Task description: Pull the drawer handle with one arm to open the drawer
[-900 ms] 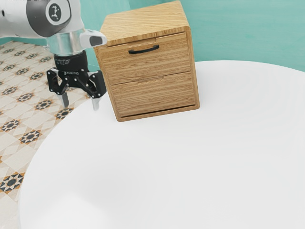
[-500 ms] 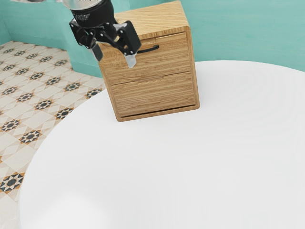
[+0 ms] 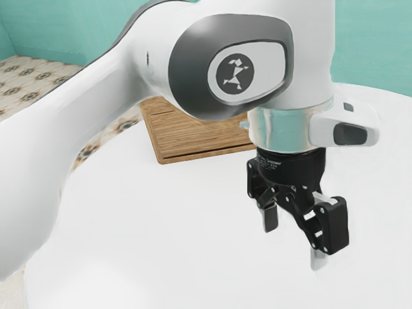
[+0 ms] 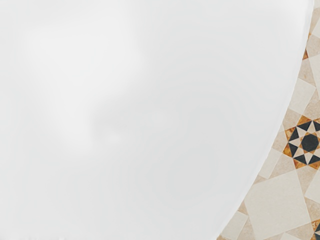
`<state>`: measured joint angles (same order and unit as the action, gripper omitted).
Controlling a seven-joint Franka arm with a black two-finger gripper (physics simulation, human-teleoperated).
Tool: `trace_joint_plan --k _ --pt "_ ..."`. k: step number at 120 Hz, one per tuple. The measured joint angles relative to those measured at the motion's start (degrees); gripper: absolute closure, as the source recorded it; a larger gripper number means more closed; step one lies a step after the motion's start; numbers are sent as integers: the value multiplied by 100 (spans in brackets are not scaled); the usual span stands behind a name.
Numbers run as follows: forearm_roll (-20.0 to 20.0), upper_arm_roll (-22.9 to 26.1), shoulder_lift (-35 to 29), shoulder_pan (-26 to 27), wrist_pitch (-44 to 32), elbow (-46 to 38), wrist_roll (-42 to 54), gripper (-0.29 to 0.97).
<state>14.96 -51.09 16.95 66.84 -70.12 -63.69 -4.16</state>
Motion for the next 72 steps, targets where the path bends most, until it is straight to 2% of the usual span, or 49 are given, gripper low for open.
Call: trace_joint_plan --k 7,14,23,30,34,42,46,51,56,62,72 --pt "-528 -161 -61 -105 4 177 92 0" --pt "-874 -224 -87 -131 13 225 175 0" --pt "-1111 -390 -103 -166 81 228 296 0" --pt "-1101 -433 10 -562 -147 213 533 0" --pt "-959 -554 304 -895 -283 347 732 0" --pt "-586 -1152 890 -1269 -560 623 1188 0" --pt "-264 -1803 1311 -1360 -741 685 1467 0" --pt "398 -2805 1925 -1427 -982 689 1875 0" --pt "1010 -3394 2356 -1525 -1247 689 2308 0" --pt "1595 -3625 2610 -1684 -1572 704 2821 0" --pt "2219 -3210 2749 -1994 -2133 741 3702 0"
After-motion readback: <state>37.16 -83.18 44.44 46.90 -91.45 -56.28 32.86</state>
